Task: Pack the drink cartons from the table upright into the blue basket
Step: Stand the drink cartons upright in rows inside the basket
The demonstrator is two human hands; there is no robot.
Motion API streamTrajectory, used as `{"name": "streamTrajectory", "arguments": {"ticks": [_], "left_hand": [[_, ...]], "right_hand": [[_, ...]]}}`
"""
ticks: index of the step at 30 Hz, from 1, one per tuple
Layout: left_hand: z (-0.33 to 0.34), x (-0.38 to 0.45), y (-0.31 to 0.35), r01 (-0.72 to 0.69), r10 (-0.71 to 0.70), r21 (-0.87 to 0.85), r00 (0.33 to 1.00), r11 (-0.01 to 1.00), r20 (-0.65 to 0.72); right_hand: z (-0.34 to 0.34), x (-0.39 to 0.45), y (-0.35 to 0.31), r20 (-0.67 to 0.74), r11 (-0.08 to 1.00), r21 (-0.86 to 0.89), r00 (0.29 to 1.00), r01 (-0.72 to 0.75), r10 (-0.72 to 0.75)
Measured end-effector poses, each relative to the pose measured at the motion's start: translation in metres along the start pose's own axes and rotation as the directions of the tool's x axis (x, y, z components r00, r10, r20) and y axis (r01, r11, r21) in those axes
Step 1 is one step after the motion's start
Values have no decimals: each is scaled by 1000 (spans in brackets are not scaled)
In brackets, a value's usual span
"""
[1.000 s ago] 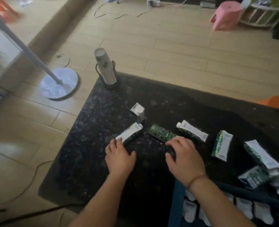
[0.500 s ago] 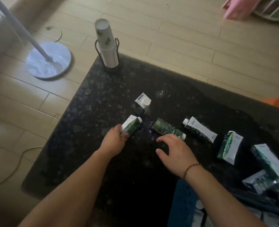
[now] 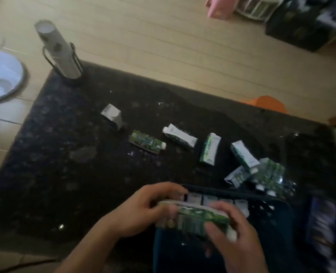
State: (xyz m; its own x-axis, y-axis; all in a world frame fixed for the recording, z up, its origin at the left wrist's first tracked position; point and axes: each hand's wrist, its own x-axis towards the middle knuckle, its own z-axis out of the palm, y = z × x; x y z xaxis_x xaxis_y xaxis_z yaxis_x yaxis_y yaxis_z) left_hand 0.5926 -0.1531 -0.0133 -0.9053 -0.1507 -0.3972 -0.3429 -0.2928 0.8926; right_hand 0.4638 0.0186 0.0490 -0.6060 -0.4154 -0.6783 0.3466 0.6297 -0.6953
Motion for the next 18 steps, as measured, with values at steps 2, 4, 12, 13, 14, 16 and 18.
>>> {"name": "streamTrajectory", "arguments": {"ticks": [2, 4, 12, 13, 14, 16, 18], "left_hand": [[26, 23, 2, -44, 46, 30, 996, 999, -70], [52, 50, -1, -34, 84, 268, 981, 963, -177], [146, 144, -24, 62, 116, 924, 987, 376, -114], [151, 149, -28, 94, 115, 950, 984, 298, -134], [154, 152, -30, 128, 124, 960, 979, 250, -163], [157, 156, -32, 169, 139, 956, 969, 240, -206], [157, 157, -33, 168, 130, 953, 970, 251, -205]], "right_hand": [[-35, -23, 31, -324, 999, -38, 946, -29, 15], [-63, -34, 62, -498, 974, -227, 862, -29, -90], [-128, 36, 129, -437, 803, -505, 896, -316, 78], [-126, 46, 133, -404, 818, -502, 913, -281, 65], [-124, 55, 136, -379, 829, -498, 924, -253, 54], [-122, 73, 144, -351, 859, -465, 935, -214, 43], [-118, 88, 148, -319, 896, -396, 945, -199, 69]]}}
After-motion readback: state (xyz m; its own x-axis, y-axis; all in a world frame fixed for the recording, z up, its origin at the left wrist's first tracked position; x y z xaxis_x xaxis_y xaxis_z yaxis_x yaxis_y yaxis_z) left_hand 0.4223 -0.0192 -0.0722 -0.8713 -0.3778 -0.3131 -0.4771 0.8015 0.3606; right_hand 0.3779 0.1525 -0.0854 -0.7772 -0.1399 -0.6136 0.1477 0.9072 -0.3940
